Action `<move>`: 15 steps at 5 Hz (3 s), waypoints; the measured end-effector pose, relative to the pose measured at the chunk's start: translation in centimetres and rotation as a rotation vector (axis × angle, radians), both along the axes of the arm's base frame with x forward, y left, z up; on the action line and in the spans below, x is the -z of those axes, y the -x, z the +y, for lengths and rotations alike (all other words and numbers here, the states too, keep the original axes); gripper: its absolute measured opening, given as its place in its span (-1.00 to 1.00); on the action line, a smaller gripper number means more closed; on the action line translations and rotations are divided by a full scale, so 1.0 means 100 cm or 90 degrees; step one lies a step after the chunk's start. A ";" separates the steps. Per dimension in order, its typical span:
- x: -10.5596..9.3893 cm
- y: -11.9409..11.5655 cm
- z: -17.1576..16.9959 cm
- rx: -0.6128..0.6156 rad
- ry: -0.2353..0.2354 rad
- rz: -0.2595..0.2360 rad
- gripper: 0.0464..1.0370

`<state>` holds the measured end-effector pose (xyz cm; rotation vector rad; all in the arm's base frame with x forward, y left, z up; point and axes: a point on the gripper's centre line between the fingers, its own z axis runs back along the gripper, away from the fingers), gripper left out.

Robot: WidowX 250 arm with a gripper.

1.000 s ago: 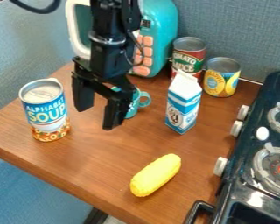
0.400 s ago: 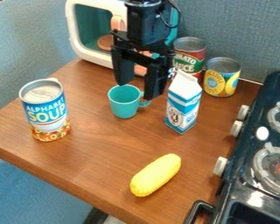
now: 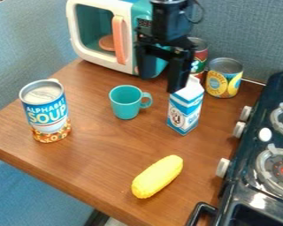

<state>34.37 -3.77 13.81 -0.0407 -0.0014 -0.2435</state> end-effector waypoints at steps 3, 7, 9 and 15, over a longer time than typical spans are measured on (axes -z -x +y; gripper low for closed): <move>0.000 -0.029 -0.017 0.006 -0.083 -0.015 0.93; 0.008 -0.050 -0.020 -0.005 -0.063 0.012 0.93; 0.009 -0.055 -0.009 -0.034 -0.105 0.012 0.93; 0.033 -0.062 -0.004 -0.069 -0.079 0.063 0.53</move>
